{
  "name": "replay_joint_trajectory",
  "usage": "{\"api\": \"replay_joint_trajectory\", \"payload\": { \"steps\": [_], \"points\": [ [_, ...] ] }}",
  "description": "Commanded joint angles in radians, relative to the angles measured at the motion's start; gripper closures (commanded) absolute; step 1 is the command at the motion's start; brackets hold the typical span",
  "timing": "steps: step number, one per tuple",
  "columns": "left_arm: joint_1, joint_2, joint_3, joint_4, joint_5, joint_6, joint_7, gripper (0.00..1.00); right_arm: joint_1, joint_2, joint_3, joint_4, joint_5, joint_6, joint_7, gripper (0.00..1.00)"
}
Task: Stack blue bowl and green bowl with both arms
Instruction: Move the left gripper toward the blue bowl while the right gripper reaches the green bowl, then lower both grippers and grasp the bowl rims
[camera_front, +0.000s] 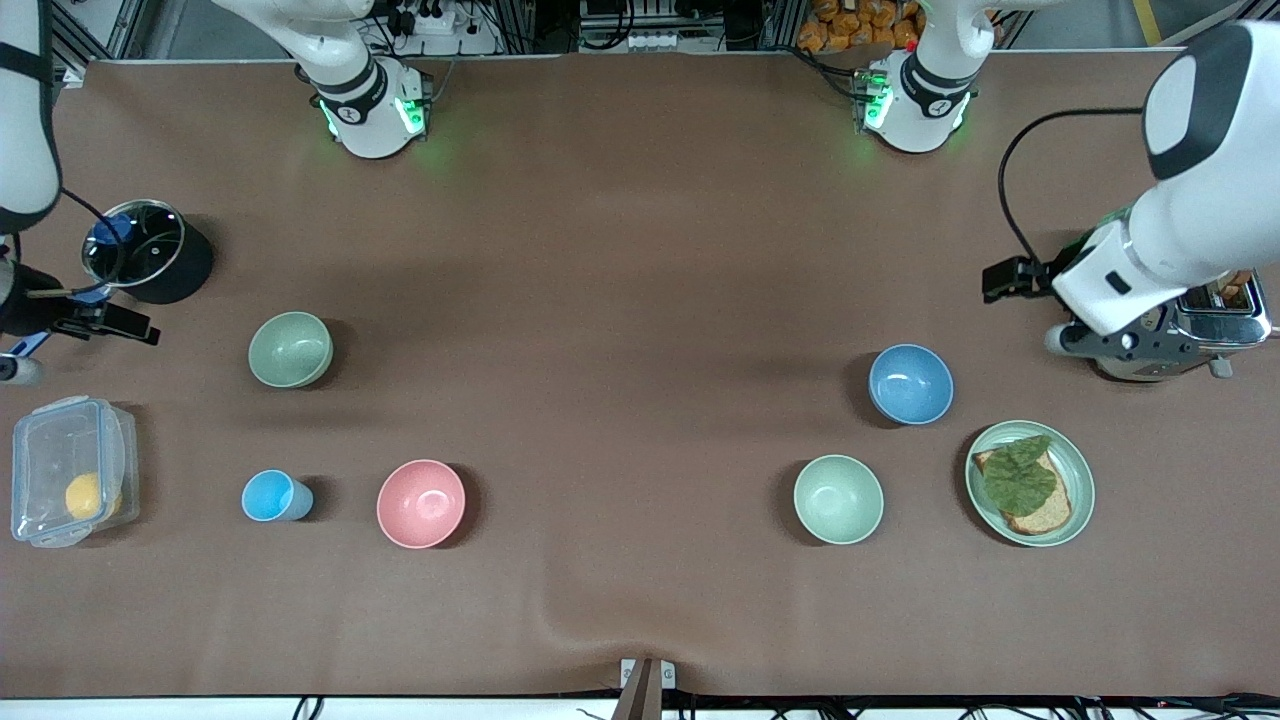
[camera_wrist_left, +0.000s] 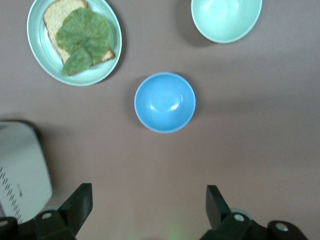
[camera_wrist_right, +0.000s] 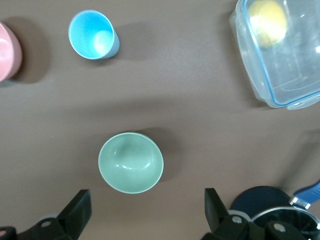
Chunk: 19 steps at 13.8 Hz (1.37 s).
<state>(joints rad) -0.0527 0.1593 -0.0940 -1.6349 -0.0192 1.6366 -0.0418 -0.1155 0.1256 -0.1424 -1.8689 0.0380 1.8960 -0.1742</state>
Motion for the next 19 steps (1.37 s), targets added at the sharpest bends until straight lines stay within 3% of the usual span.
{"api": "replay_joint_trajectory", "payload": {
  "steps": [1, 6, 10, 17, 19],
  "points": [
    [0.007, 0.083, -0.003, 0.012, 0.028, 0.087, -0.009, 0.0, -0.007, -0.021, 0.009, -0.105, 0.054, 0.058, -0.027, 0.0],
    [0.019, 0.172, 0.0, 0.001, 0.055, 0.112, -0.012, 0.0, -0.013, -0.02, 0.007, -0.26, 0.169, 0.208, -0.093, 0.0],
    [0.022, 0.227, 0.002, -0.022, 0.056, 0.144, -0.012, 0.0, -0.004, -0.014, 0.009, -0.36, 0.177, 0.348, -0.091, 0.0],
    [0.044, 0.227, 0.002, -0.192, 0.055, 0.362, -0.013, 0.0, -0.033, 0.095, 0.009, -0.372, 0.2, 0.471, -0.165, 0.0],
    [0.044, 0.236, 0.002, -0.197, 0.055, 0.368, -0.016, 0.0, -0.035, 0.133, 0.009, -0.374, 0.21, 0.527, -0.166, 0.08]
  ]
}}
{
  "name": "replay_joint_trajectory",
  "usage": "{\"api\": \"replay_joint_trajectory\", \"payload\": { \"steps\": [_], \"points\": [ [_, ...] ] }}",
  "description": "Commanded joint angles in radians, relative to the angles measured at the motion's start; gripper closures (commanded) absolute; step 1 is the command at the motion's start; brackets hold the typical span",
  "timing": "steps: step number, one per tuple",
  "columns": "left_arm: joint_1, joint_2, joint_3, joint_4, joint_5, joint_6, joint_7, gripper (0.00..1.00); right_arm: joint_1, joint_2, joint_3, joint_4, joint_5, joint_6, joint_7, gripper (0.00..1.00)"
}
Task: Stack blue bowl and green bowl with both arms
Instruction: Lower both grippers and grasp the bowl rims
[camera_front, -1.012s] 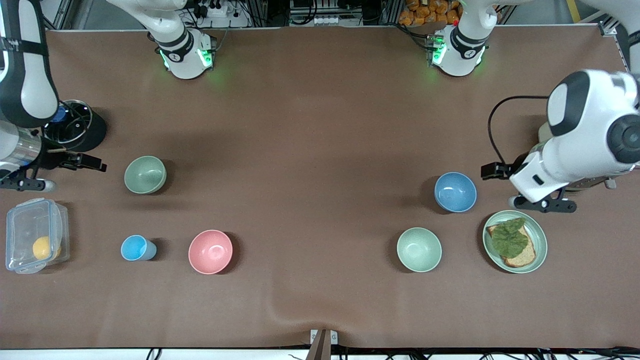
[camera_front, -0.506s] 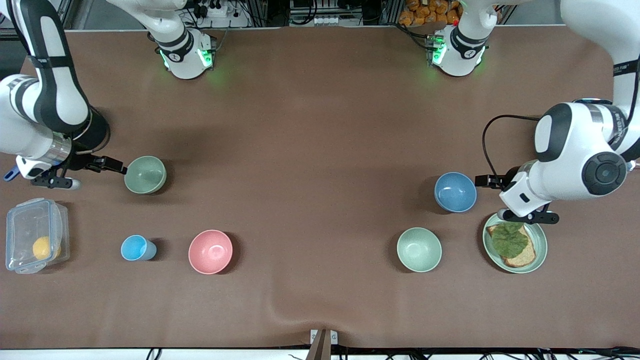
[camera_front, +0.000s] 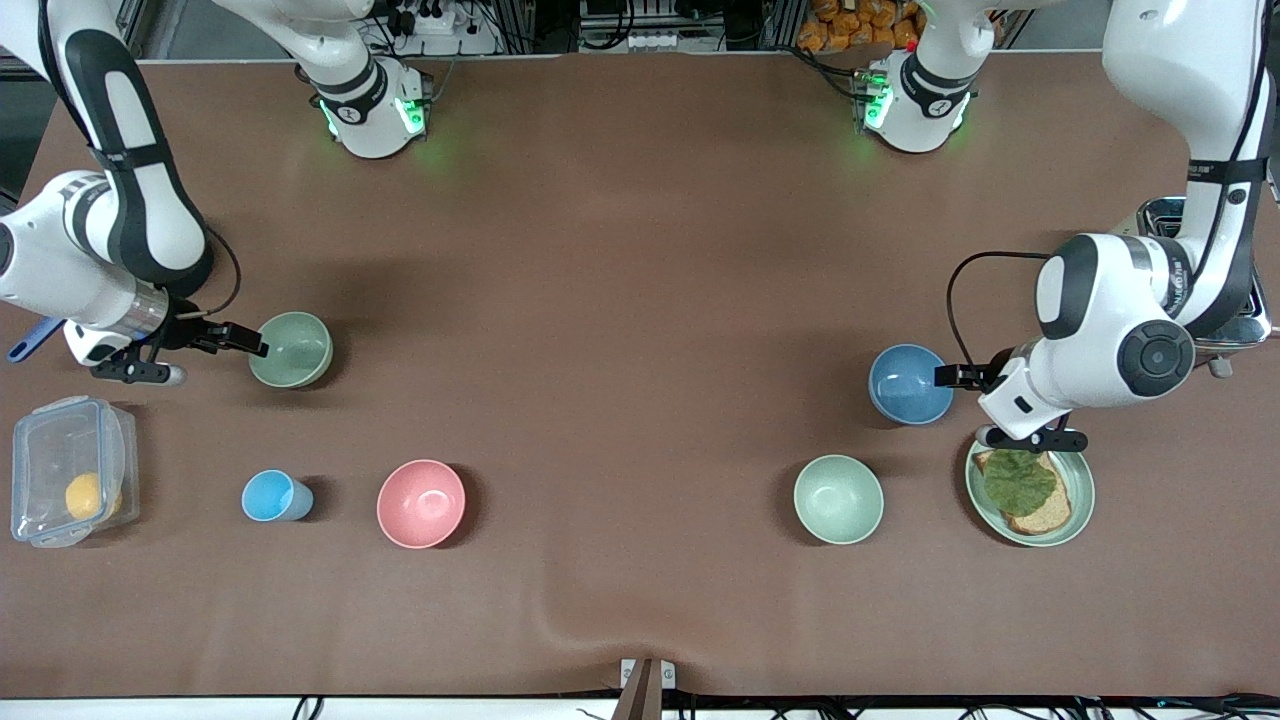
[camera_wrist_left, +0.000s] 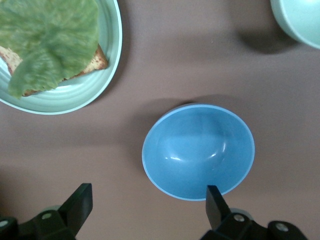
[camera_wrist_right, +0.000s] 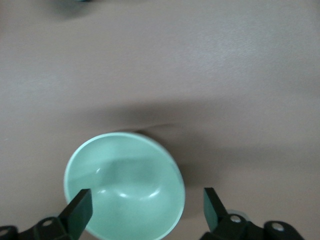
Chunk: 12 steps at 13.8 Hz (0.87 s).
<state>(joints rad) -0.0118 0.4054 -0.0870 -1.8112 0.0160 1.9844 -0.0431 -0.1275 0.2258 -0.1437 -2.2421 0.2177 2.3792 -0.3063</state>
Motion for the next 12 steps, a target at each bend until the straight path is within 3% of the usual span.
{"api": "replay_joint_trajectory", "payload": {
  "steps": [1, 4, 7, 12],
  "points": [
    [0.004, 0.004, -0.004, -0.02, 0.019, 0.033, -0.018, 0.0, -0.023, 0.046, 0.01, -0.001, 0.031, 0.054, -0.034, 0.12],
    [0.007, 0.053, -0.004, -0.022, 0.019, 0.073, -0.029, 0.0, -0.018, 0.05, 0.01, -0.021, 0.031, 0.057, -0.036, 0.35],
    [0.007, 0.081, -0.004, -0.022, 0.019, 0.082, -0.031, 0.0, -0.02, 0.061, 0.01, -0.05, 0.031, 0.122, -0.052, 0.42],
    [0.006, 0.134, -0.002, -0.017, 0.022, 0.097, -0.031, 0.0, -0.037, 0.063, 0.01, -0.05, 0.031, 0.123, -0.114, 0.99]
  ]
}}
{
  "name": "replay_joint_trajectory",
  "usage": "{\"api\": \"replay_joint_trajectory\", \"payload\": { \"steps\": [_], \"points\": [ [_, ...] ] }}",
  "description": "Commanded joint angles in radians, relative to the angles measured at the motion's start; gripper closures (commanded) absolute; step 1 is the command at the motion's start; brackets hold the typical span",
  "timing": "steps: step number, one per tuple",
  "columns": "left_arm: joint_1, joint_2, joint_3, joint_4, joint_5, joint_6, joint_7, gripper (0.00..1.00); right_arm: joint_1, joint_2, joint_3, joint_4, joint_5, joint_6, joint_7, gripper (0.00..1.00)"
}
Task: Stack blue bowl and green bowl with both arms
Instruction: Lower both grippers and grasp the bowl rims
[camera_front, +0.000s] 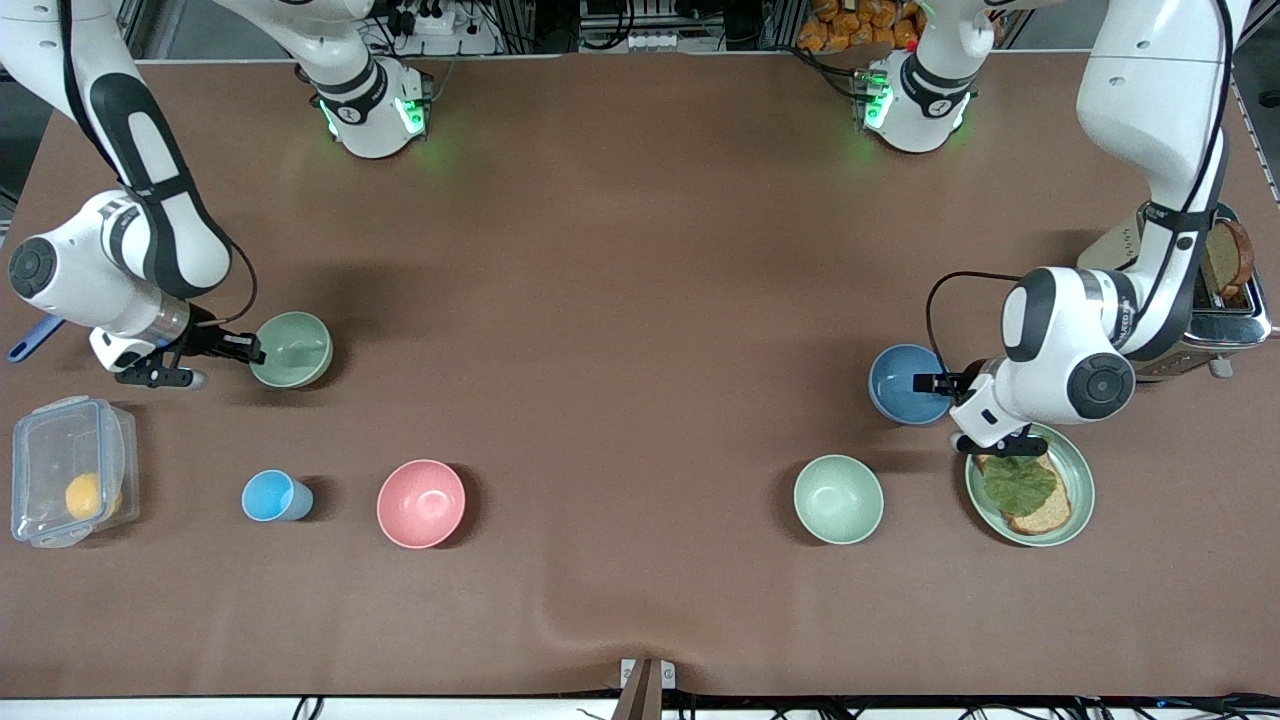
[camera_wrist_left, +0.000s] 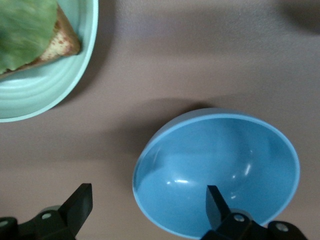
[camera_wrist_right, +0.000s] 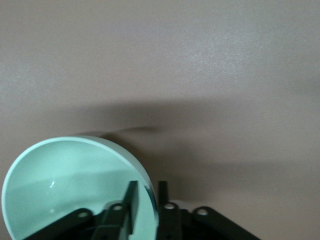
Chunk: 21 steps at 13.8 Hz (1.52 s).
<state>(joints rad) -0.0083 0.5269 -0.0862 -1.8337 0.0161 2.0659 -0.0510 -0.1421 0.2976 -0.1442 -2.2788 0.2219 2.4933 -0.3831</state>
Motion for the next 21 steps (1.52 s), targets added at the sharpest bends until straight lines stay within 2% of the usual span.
{"api": "replay_joint_trajectory", "payload": {
  "steps": [1, 3, 5, 6, 7, 8, 10, 11, 16, 21],
  "points": [
    [0.001, 0.019, -0.001, 0.005, 0.021, 0.016, -0.023, 0.0, -0.021, -0.015, 0.011, -0.011, 0.027, 0.001, -0.036, 1.0],
    [-0.001, 0.034, -0.003, 0.007, 0.021, 0.019, -0.023, 0.0, -0.014, -0.023, 0.011, 0.001, 0.027, -0.042, -0.028, 1.0],
    [-0.001, 0.045, -0.003, 0.008, 0.021, 0.034, -0.023, 0.0, -0.008, -0.029, 0.011, 0.056, 0.028, -0.158, -0.002, 1.0],
    [0.001, 0.045, -0.003, 0.01, 0.019, 0.036, -0.024, 0.15, -0.007, -0.029, 0.011, 0.105, 0.027, -0.247, 0.035, 1.0],
    [0.002, 0.045, -0.004, 0.014, 0.016, 0.036, -0.032, 0.45, -0.005, -0.029, 0.012, 0.143, 0.027, -0.322, 0.074, 1.0],
    [-0.001, 0.045, -0.004, 0.014, 0.018, 0.036, -0.045, 0.65, -0.002, -0.031, 0.014, 0.175, 0.027, -0.38, 0.111, 1.0],
    [-0.006, 0.045, -0.003, 0.014, 0.019, 0.036, -0.061, 0.85, 0.015, -0.035, 0.014, 0.209, 0.027, -0.431, 0.154, 1.0],
    [-0.006, 0.045, -0.003, 0.014, 0.021, 0.036, -0.059, 1.0, 0.022, -0.041, 0.015, 0.219, 0.027, -0.444, 0.174, 1.0],
    [-0.009, 0.013, -0.004, 0.018, 0.065, 0.046, -0.059, 1.0, 0.108, -0.058, 0.018, 0.266, 0.027, -0.519, 0.39, 1.0],
    [0.004, -0.047, -0.009, 0.037, 0.061, 0.043, -0.043, 1.0, 0.26, -0.103, 0.018, 0.271, 0.027, -0.525, 0.673, 1.0]
  ]
}}
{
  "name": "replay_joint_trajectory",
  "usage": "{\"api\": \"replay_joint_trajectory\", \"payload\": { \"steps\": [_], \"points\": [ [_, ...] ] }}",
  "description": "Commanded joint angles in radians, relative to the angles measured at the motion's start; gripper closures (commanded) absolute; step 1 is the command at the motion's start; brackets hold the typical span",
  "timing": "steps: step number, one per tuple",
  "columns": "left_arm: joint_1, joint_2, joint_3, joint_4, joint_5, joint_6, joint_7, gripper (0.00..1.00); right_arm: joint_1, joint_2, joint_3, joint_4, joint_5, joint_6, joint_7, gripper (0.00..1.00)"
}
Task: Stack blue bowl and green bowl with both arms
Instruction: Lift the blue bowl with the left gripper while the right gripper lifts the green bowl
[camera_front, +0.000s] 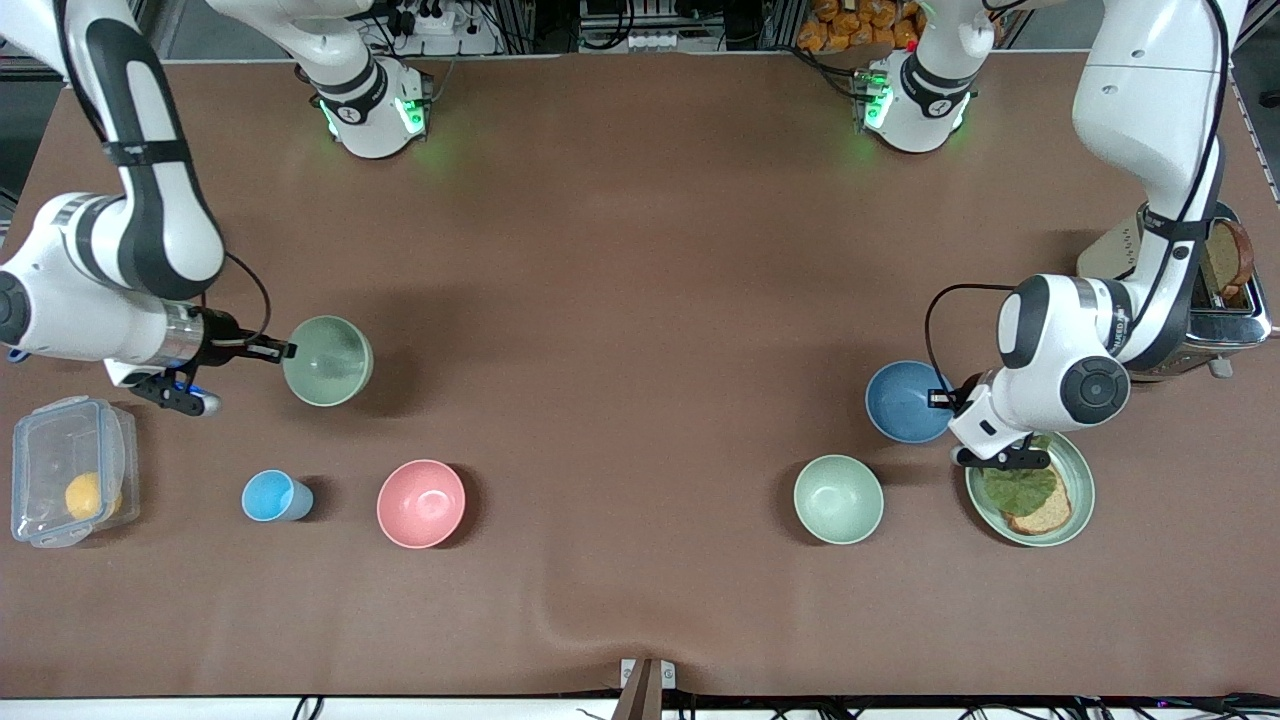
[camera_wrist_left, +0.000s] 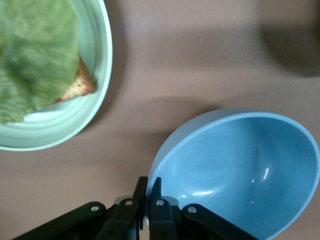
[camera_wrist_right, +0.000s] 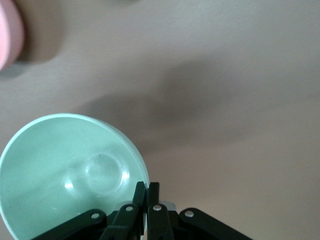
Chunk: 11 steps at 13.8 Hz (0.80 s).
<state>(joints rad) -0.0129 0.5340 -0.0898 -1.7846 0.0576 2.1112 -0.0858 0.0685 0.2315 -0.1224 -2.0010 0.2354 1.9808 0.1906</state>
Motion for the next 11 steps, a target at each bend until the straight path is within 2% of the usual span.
{"api": "replay_joint_trajectory", "payload": {
  "steps": [1, 2, 5, 8, 11],
  "points": [
    [0.014, -0.069, -0.004, -0.009, 0.008, -0.002, -0.003, 1.0, 0.068, -0.04, -0.002, -0.007, 0.015, -0.011, 0.128, 1.0],
    [0.028, -0.086, -0.01, -0.001, 0.005, -0.002, -0.005, 1.0, 0.076, -0.041, 0.009, -0.005, 0.027, -0.01, 0.159, 1.0],
    [0.031, -0.124, -0.01, 0.037, -0.059, -0.017, -0.003, 1.0, 0.088, -0.051, 0.032, -0.007, 0.16, -0.002, 0.19, 1.0],
    [0.03, -0.17, -0.01, 0.04, -0.136, -0.048, -0.041, 1.0, 0.114, -0.057, 0.036, -0.007, 0.174, 0.024, 0.249, 1.0],
    [0.025, -0.192, -0.01, 0.039, -0.209, -0.102, -0.104, 1.0, 0.198, -0.055, 0.058, -0.021, 0.173, 0.116, 0.406, 1.0]
  ]
}}
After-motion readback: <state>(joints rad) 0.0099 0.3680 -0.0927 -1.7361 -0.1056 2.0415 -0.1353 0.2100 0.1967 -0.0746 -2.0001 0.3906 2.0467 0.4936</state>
